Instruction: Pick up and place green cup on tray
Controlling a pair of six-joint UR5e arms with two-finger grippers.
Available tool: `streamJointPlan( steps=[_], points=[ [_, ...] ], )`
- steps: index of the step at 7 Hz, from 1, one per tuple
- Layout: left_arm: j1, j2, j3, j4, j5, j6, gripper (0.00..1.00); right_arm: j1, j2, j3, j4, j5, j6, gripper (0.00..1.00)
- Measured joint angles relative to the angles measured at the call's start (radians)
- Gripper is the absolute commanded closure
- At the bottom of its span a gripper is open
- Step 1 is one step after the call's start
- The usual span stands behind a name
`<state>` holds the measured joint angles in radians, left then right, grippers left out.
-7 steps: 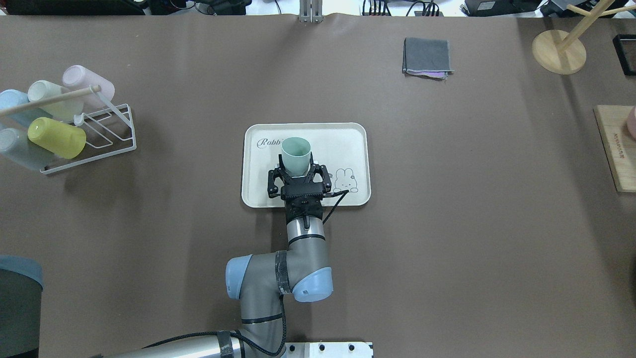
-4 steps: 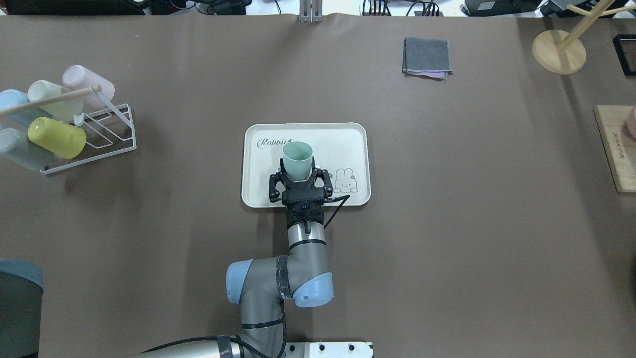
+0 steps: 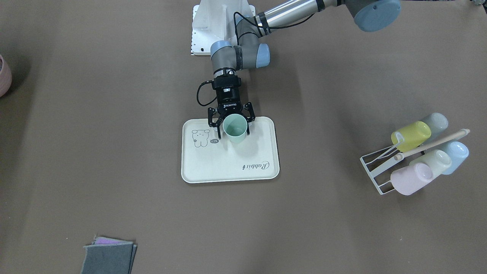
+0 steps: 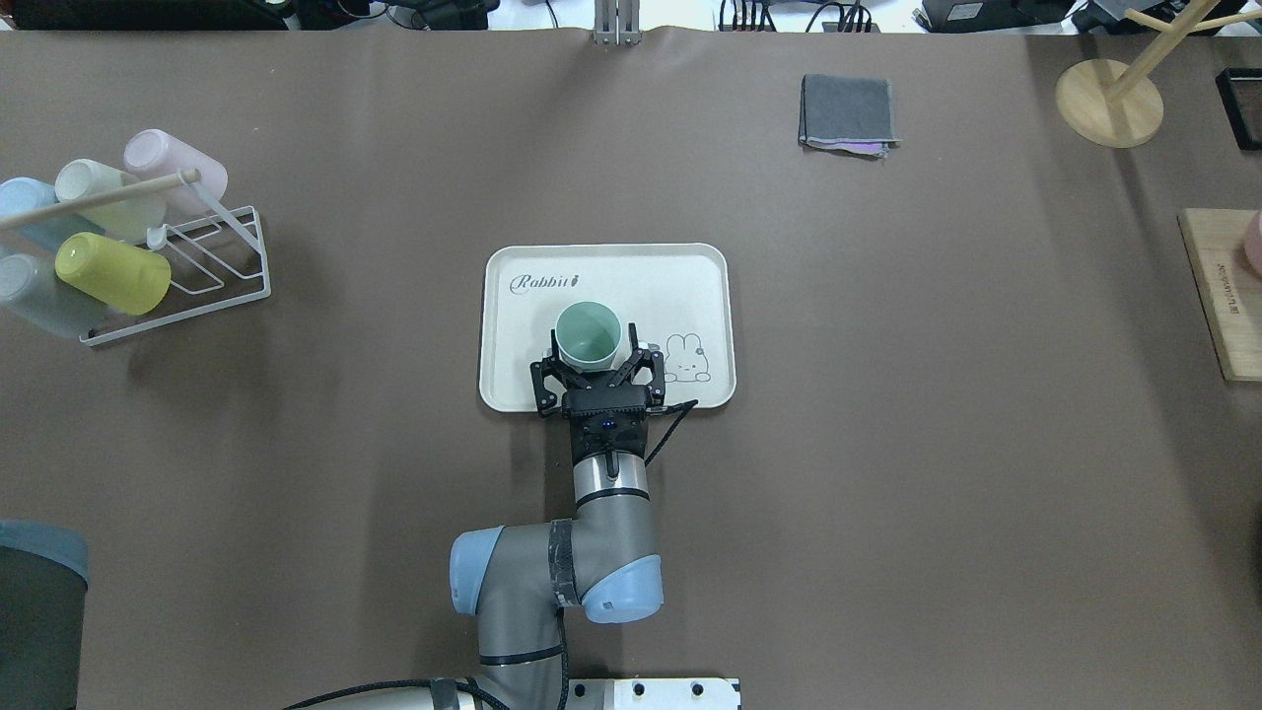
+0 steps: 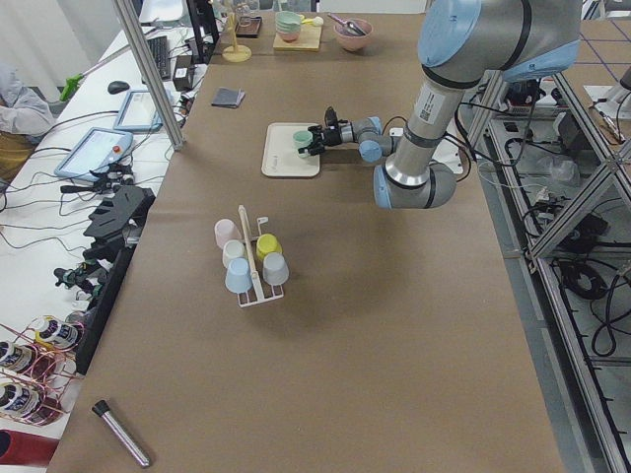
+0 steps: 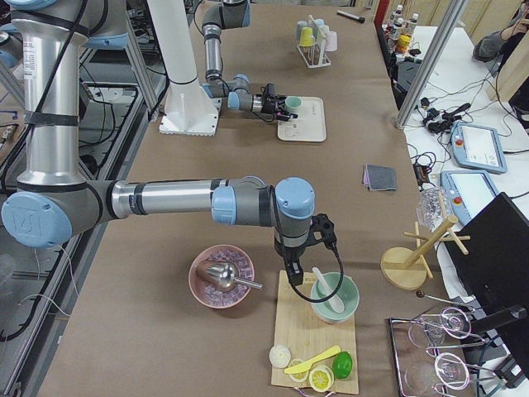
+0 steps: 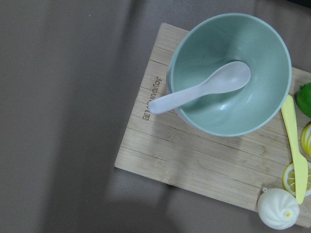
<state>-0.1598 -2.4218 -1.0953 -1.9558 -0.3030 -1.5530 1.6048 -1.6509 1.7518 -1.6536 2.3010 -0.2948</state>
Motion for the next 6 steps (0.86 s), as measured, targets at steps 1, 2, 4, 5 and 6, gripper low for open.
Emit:
streamJointPlan(
  steps=[1,2,4,5,6],
  points=[
    [0.000,0.004,-0.020,0.000,0.003,0.001,0.02,0.001,0.000,0.000,0.000,0.000,-0.001,0.00],
    [-0.002,0.018,-0.060,0.001,0.005,0.017,0.02,0.001,0.000,0.000,0.000,0.000,0.000,0.00],
    [-0.015,0.069,-0.172,0.000,0.001,0.081,0.02,0.002,0.001,0.000,0.000,0.001,0.002,0.00],
    [-0.021,0.091,-0.225,-0.001,-0.010,0.115,0.02,0.002,0.001,0.000,0.000,0.001,0.003,0.00],
    [-0.031,0.107,-0.281,-0.002,-0.043,0.160,0.02,0.003,0.001,0.000,0.000,0.001,0.004,0.00]
  ],
)
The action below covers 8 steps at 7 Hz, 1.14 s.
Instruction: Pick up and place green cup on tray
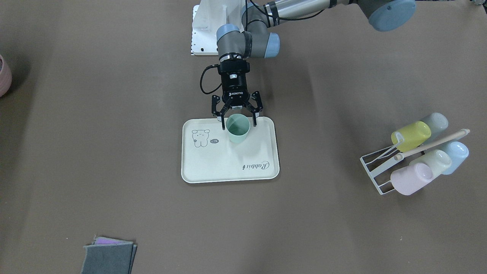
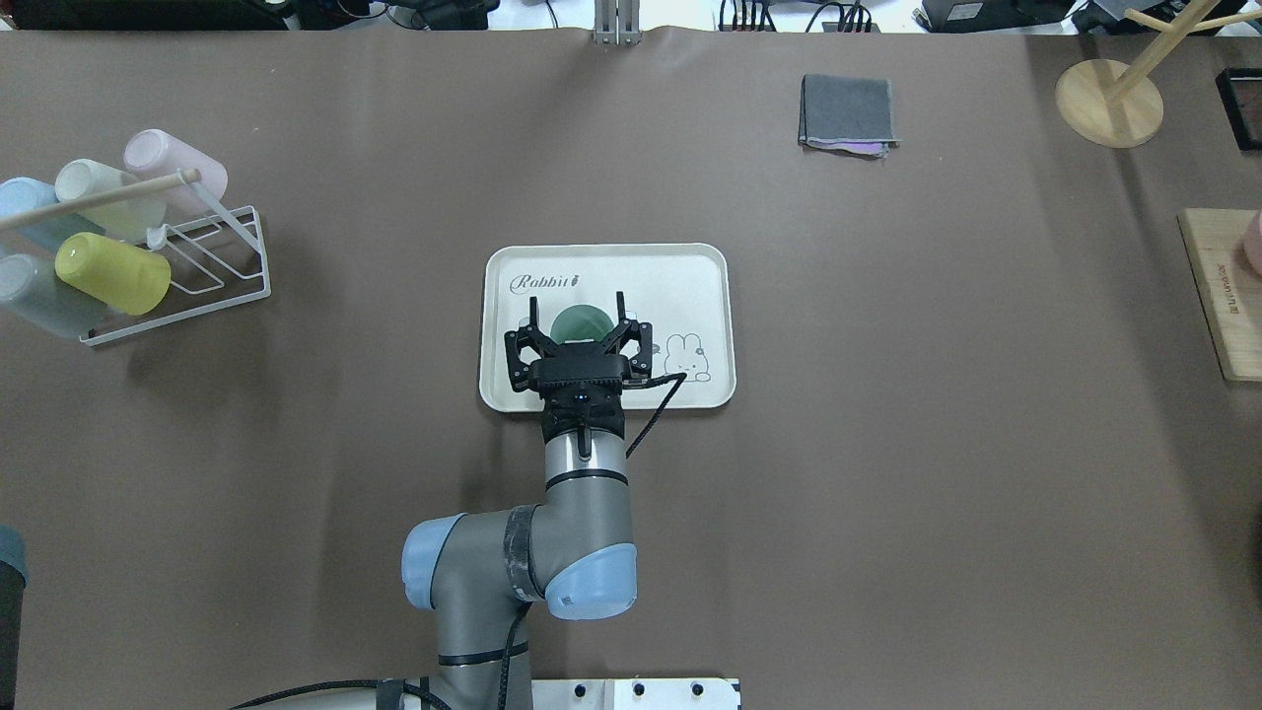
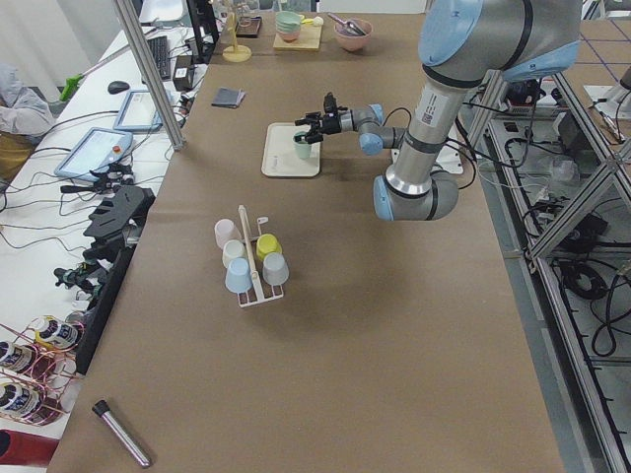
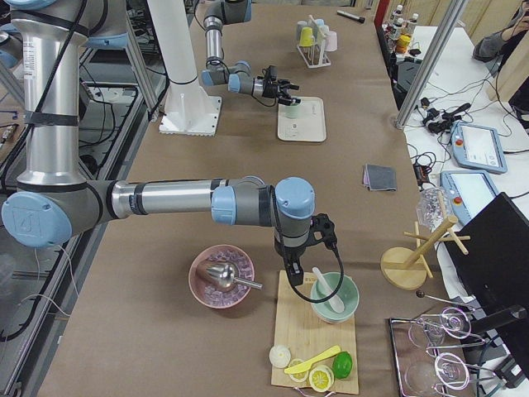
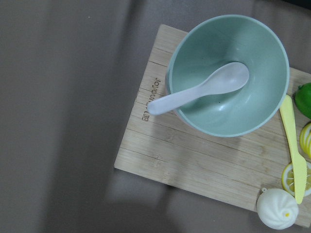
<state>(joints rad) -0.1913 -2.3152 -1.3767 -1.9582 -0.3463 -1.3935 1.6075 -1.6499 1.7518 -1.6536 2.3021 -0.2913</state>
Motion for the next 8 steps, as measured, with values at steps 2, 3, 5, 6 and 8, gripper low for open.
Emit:
streamJointPlan(
  steps=[2,3,5,6,8],
  points=[
    [-0.067,0.057,-0.209,-0.029,-0.216,0.178,0.02,0.001,0.002,0.001,-0.001,0.002,0.001,0.00],
    [-0.128,0.102,-0.314,-0.084,-0.394,0.319,0.02,0.005,-0.001,-0.001,-0.002,0.003,0.001,0.00],
    [-0.303,0.164,-0.412,-0.147,-0.797,0.539,0.02,0.017,-0.004,-0.034,-0.003,0.019,0.017,0.00],
    [-0.397,0.199,-0.448,-0.103,-0.991,0.589,0.02,0.019,0.000,-0.044,-0.003,0.026,0.053,0.00],
    [-0.588,0.288,-0.513,0.067,-1.342,0.617,0.02,0.019,0.026,-0.062,-0.001,0.028,0.098,0.00]
  ],
)
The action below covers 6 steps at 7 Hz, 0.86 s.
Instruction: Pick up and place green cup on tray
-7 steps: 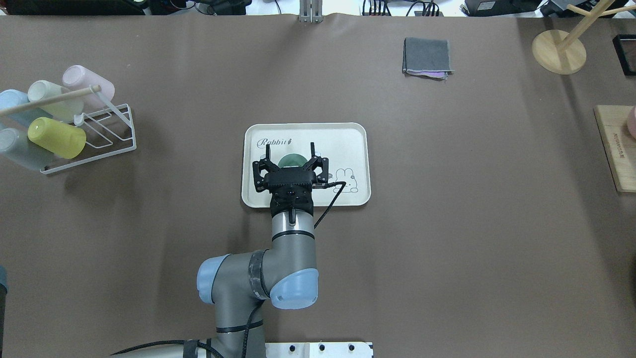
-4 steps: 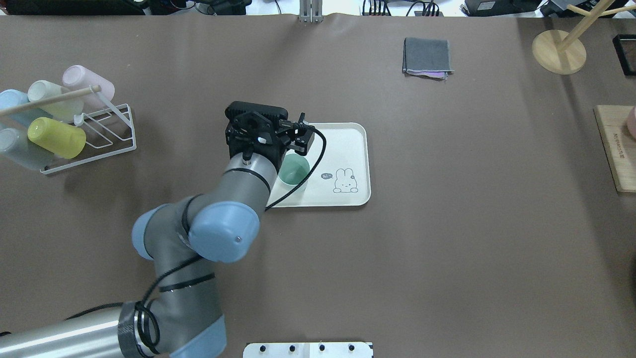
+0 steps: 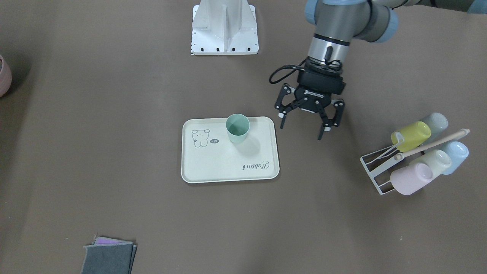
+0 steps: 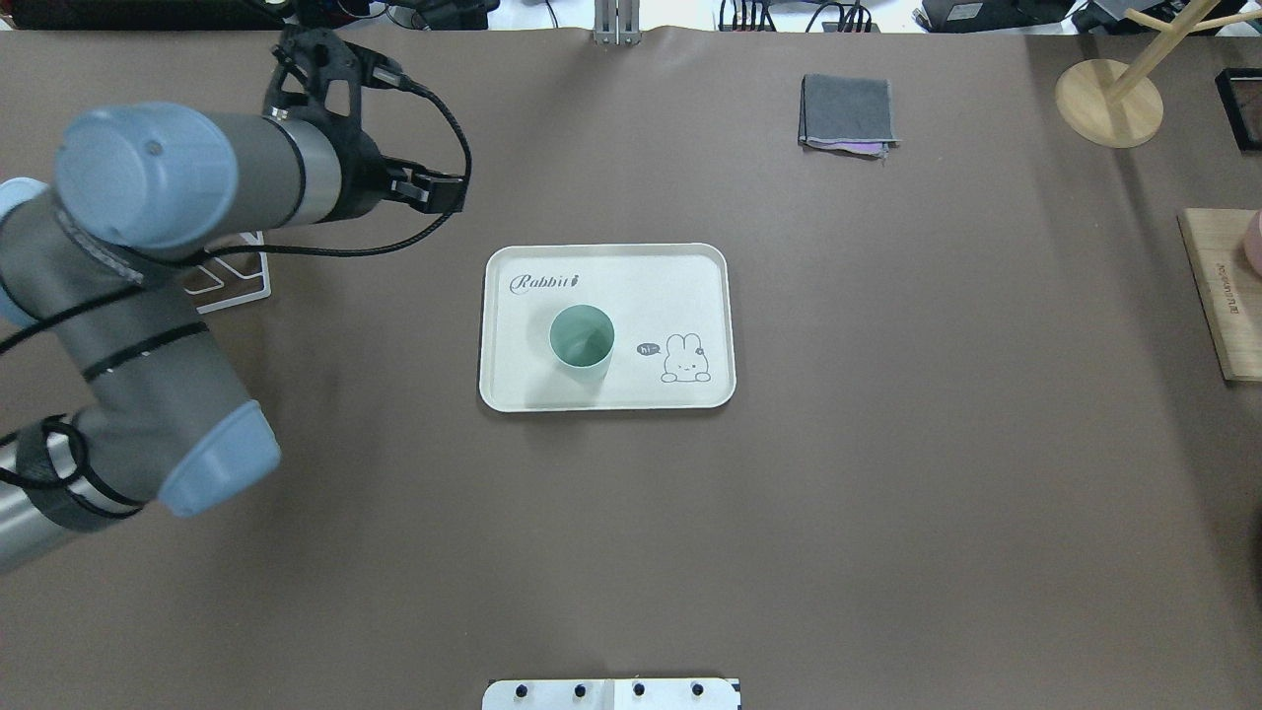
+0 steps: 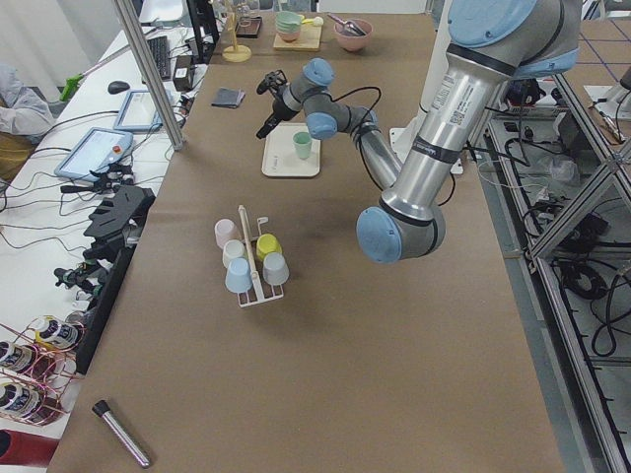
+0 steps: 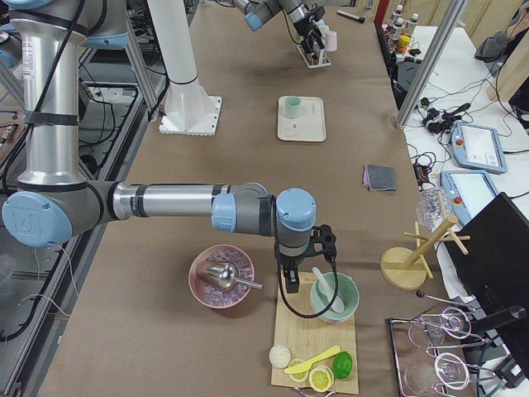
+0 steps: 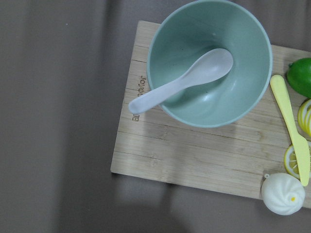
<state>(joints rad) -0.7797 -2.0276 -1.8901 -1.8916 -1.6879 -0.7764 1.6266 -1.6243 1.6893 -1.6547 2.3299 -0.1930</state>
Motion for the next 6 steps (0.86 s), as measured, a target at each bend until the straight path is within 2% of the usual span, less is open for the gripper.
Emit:
streamJointPlan(
  steps=[1,2,4,6],
  points=[
    [-0.118,0.039,-0.010,0.106,-0.174,0.038,0.02,0.000,0.035,-0.034,0.000,-0.001,0.013,0.00],
    [-0.234,0.077,-0.014,0.213,-0.307,0.152,0.02,0.000,0.059,-0.059,0.000,-0.002,0.022,0.00],
    [-0.438,0.172,-0.016,0.381,-0.494,0.381,0.02,-0.001,0.071,-0.080,0.000,0.001,0.029,0.00],
    [-0.580,0.313,-0.014,0.426,-0.625,0.534,0.03,-0.001,0.073,-0.081,0.001,0.002,0.030,0.00]
  ],
)
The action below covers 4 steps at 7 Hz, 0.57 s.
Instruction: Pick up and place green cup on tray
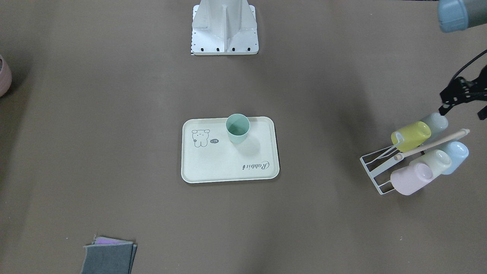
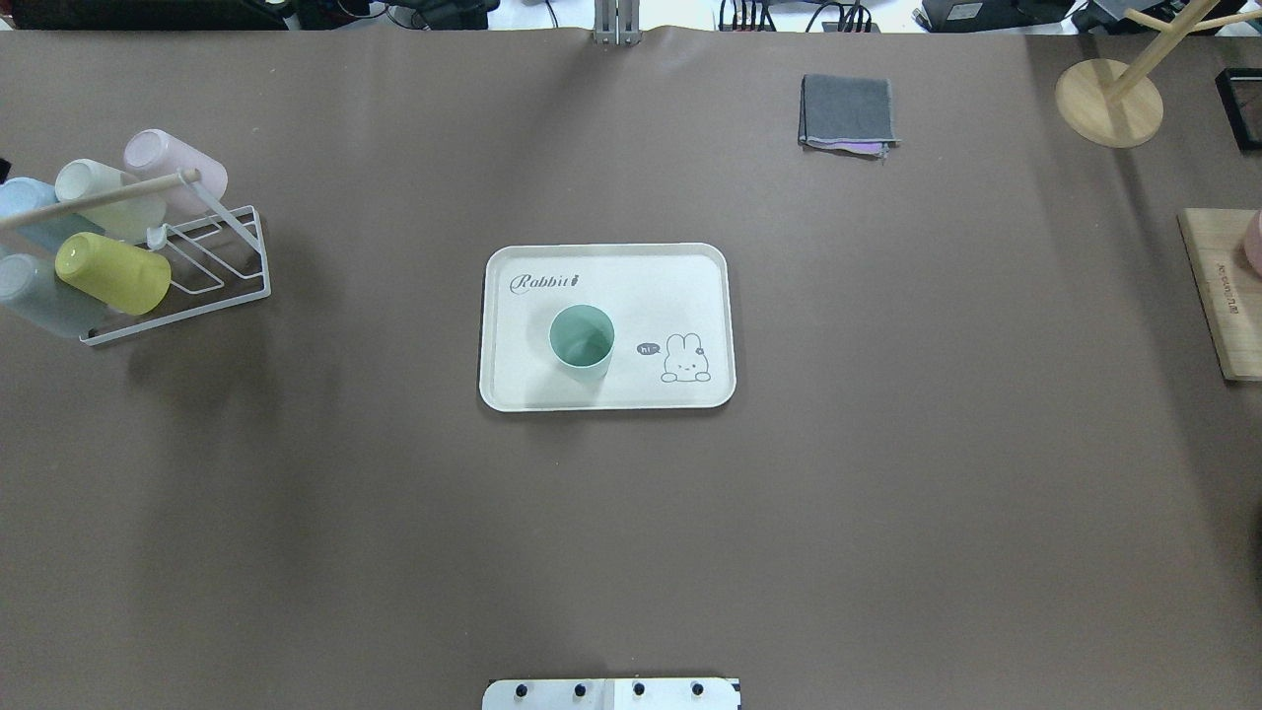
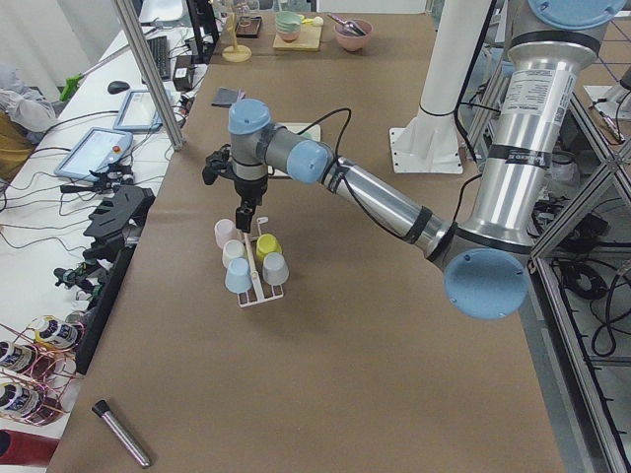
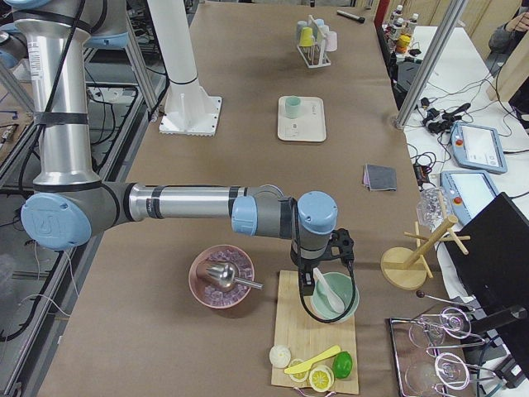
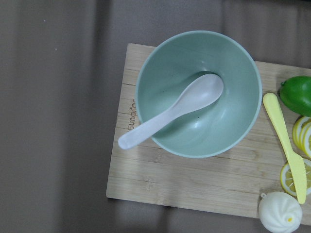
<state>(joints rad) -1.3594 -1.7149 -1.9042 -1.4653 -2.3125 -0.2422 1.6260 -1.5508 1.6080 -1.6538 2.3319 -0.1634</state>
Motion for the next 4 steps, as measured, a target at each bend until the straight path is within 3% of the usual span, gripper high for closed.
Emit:
streamJointPlan(
  steps=[2,4],
  points=[
    [-0.083,0.116,0.040,0.007,-0.083,0.178,0.03,0.000,-0.003,0.000,0.000,0.000,-0.001,0.00],
    [-0.138,0.140,0.073,0.013,-0.095,0.268,0.03,0.000,-0.008,0.002,0.000,0.000,-0.002,0.00]
  ],
)
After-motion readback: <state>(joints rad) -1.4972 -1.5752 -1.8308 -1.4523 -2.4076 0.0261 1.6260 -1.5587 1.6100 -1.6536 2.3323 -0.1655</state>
